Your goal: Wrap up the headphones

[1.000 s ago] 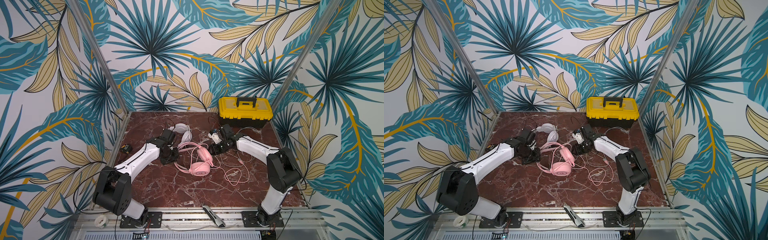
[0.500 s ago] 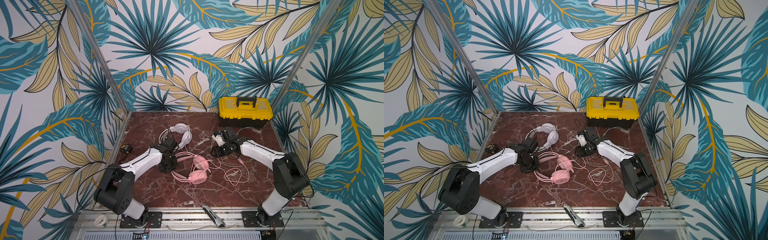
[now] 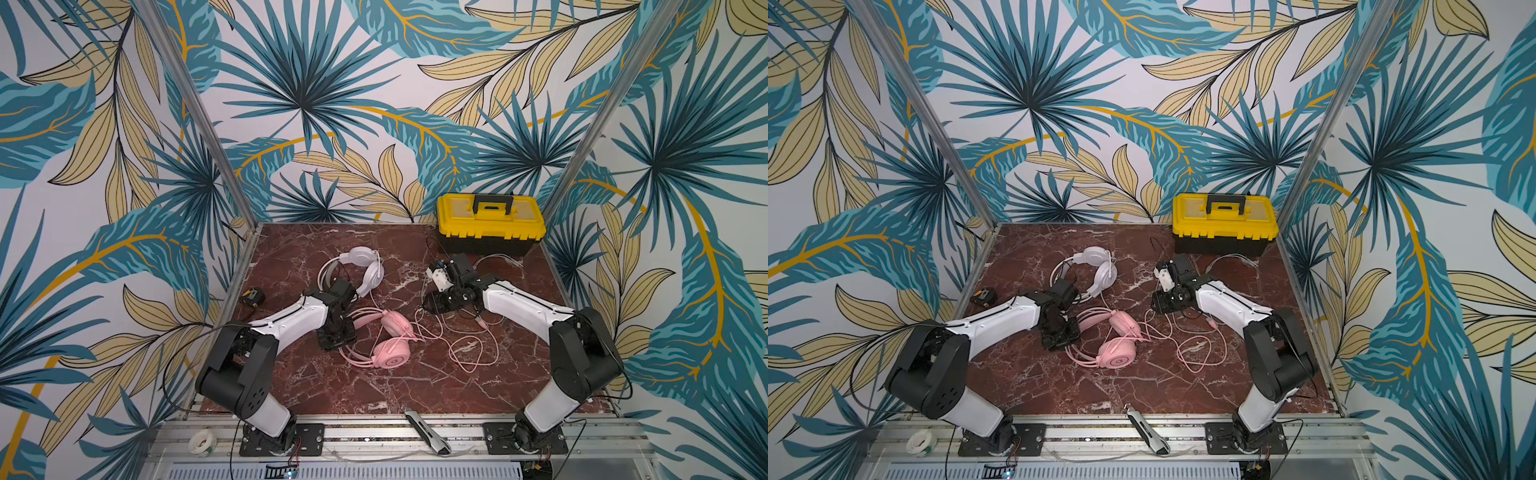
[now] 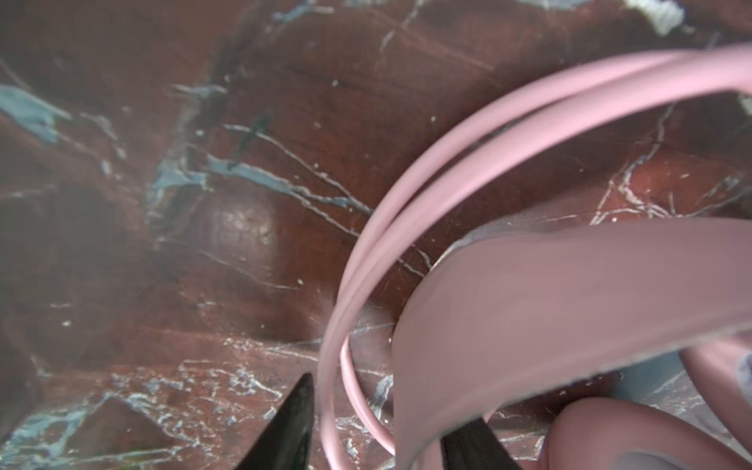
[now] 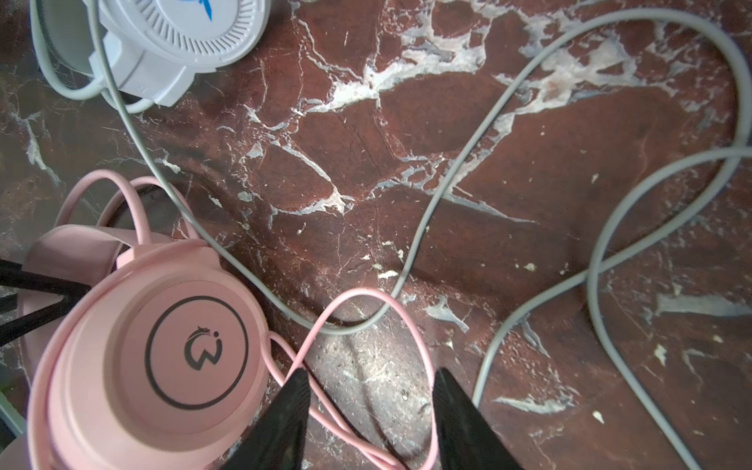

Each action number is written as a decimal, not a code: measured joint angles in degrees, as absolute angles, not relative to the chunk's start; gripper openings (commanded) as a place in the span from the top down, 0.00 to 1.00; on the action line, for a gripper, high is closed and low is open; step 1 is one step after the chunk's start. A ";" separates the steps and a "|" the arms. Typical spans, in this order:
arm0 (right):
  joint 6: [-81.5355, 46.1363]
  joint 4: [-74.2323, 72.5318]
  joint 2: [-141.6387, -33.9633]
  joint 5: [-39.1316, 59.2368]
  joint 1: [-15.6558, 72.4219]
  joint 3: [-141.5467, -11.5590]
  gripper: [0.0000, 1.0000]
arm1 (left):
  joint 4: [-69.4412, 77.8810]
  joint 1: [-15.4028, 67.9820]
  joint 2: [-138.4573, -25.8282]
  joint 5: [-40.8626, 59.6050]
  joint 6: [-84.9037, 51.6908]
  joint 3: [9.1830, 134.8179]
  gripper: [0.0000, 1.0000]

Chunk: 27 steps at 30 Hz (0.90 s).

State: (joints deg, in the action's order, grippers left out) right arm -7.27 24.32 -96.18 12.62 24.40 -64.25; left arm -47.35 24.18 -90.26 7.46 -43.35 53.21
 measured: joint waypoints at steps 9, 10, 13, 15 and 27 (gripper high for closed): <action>-7.25 24.32 -96.16 12.62 24.40 -64.25 0.49 | -48.51 24.16 -95.02 3.86 -36.53 57.43 0.37; -7.25 24.32 -96.12 12.64 24.40 -64.25 0.48 | -48.56 24.14 -95.46 3.33 -35.86 57.74 0.37; -7.18 24.32 -96.09 12.62 24.40 -64.25 0.48 | -48.99 24.01 -96.95 1.80 -33.95 58.76 0.38; -7.07 24.43 -96.09 12.62 24.40 -64.25 0.49 | -49.01 24.01 -98.08 1.21 -33.04 59.31 0.41; -6.79 25.58 -96.09 11.35 24.40 -64.25 0.49 | -48.95 24.36 -98.56 1.28 -32.67 58.76 0.54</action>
